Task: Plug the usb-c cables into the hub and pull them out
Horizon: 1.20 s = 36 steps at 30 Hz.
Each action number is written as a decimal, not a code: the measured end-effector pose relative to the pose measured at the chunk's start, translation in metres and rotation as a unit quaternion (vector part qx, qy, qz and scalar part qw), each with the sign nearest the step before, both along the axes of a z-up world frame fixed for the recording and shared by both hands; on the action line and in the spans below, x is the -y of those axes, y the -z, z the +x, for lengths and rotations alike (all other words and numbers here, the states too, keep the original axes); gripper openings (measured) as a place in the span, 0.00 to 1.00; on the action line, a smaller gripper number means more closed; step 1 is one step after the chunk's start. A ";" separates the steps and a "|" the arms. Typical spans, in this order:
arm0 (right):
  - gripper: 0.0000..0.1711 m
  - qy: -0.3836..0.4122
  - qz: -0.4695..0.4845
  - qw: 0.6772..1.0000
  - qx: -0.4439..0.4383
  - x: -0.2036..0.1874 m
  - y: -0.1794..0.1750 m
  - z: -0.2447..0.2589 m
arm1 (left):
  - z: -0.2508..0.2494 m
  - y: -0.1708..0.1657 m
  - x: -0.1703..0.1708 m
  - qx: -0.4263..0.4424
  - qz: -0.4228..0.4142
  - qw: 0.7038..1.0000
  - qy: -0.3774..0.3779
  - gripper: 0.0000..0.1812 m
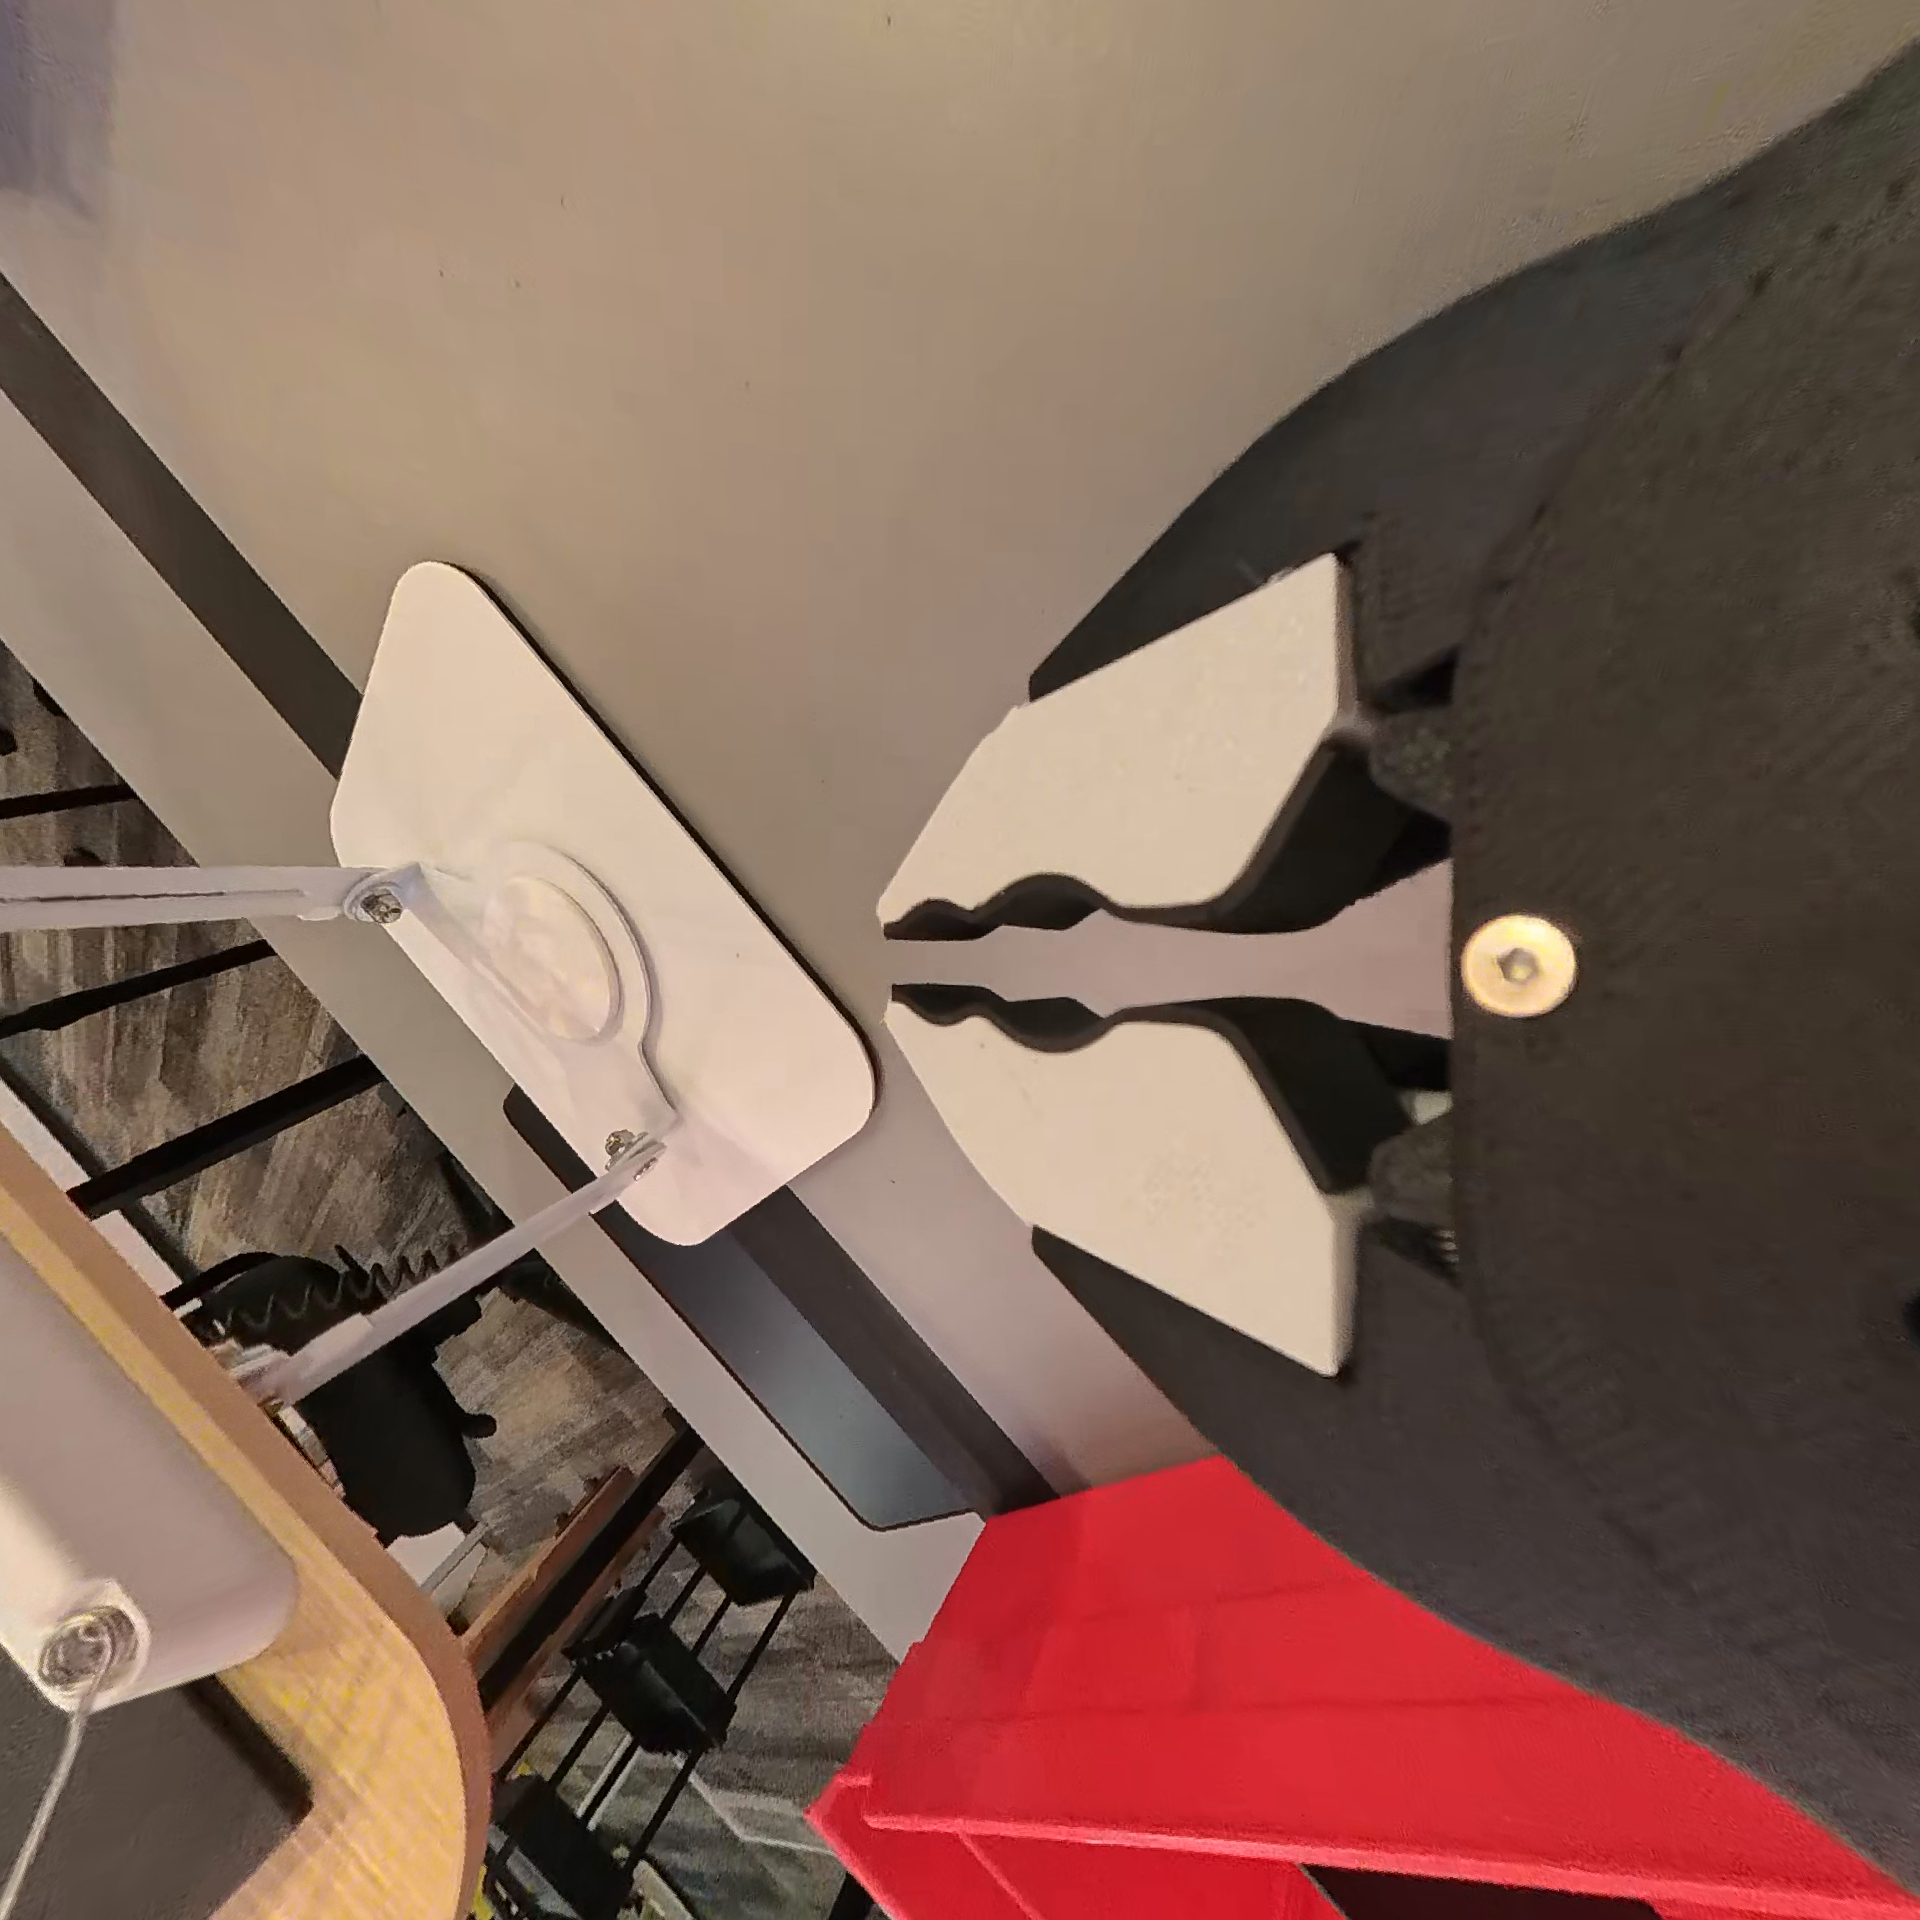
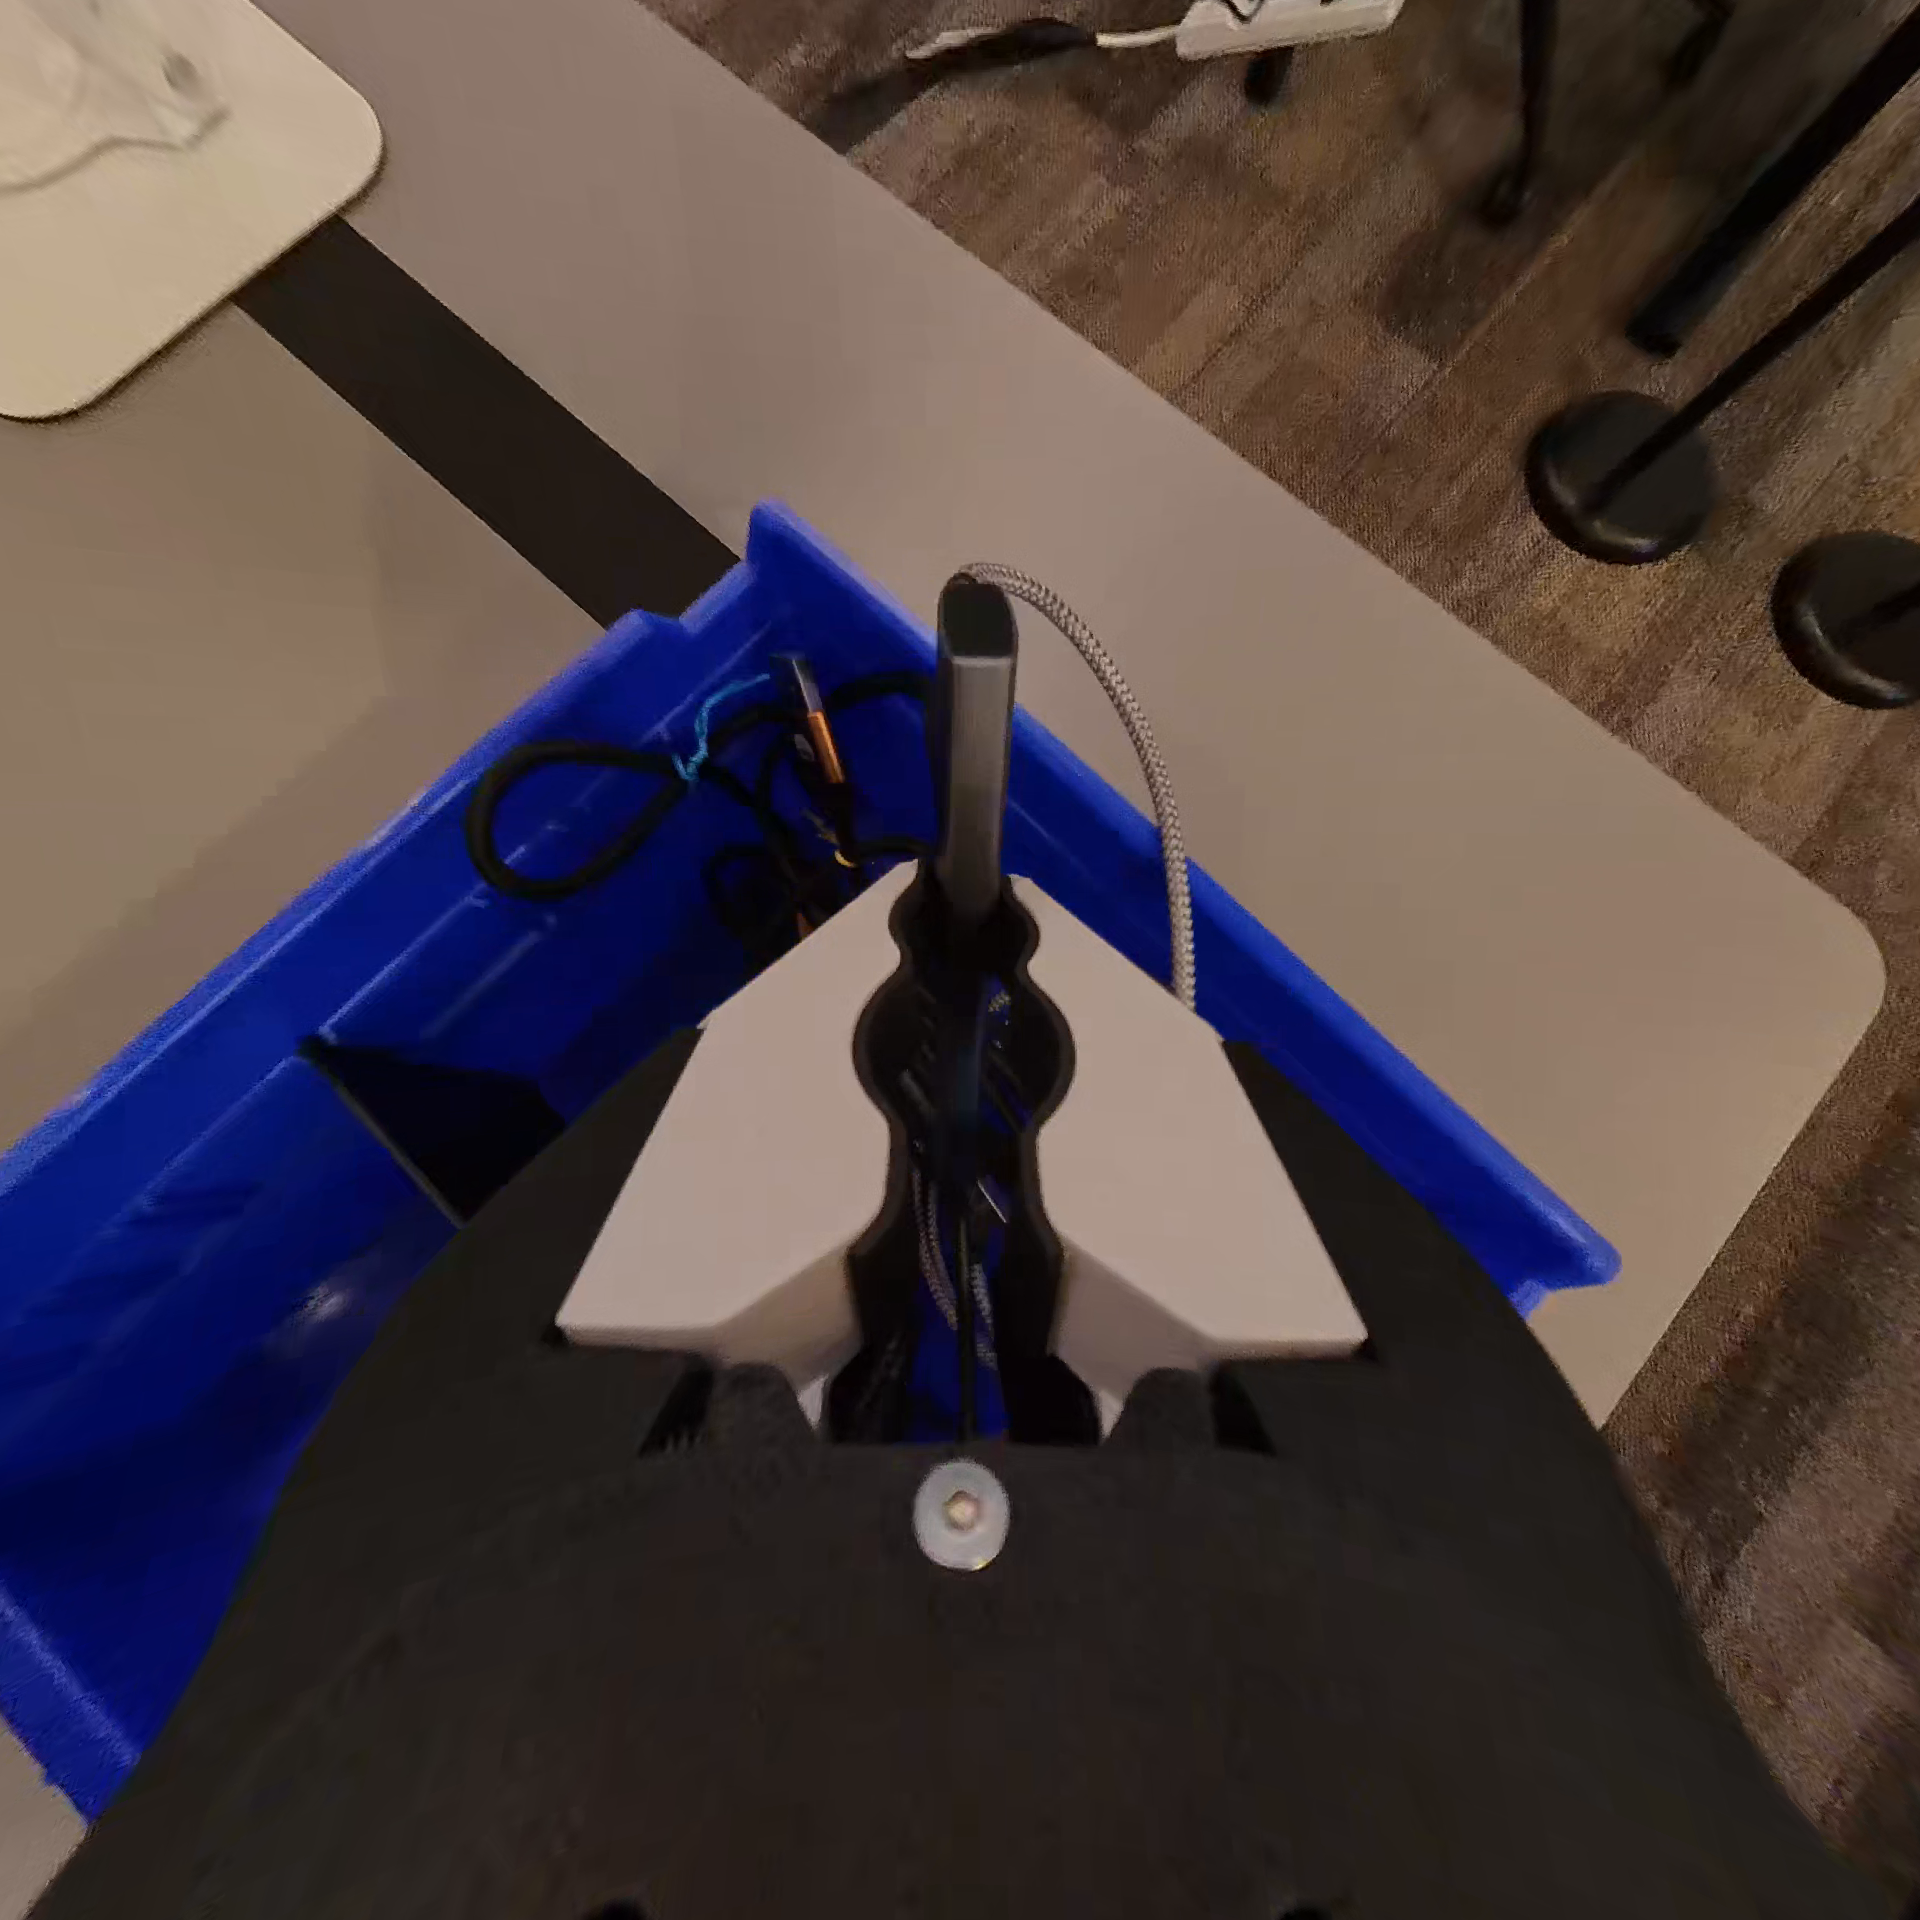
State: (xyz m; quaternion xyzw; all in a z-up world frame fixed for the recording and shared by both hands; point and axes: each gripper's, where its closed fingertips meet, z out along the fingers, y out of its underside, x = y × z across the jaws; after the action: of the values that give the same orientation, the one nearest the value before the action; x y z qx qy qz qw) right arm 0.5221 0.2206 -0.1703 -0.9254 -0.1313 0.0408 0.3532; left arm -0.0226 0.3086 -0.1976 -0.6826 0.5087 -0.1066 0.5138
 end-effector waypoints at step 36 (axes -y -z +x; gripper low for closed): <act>0.62 0.238 -0.029 0.967 0.085 0.119 -0.061 0.036 | -0.002 -0.029 -0.002 0.004 0.023 1.000 -0.007 0.14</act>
State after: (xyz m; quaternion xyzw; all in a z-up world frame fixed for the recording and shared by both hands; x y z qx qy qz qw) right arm 0.5584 0.1014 -0.1096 -0.9400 0.0647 -0.1193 0.3129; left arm -0.0247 0.3110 -0.1690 -0.6737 0.5041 -0.0946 0.5320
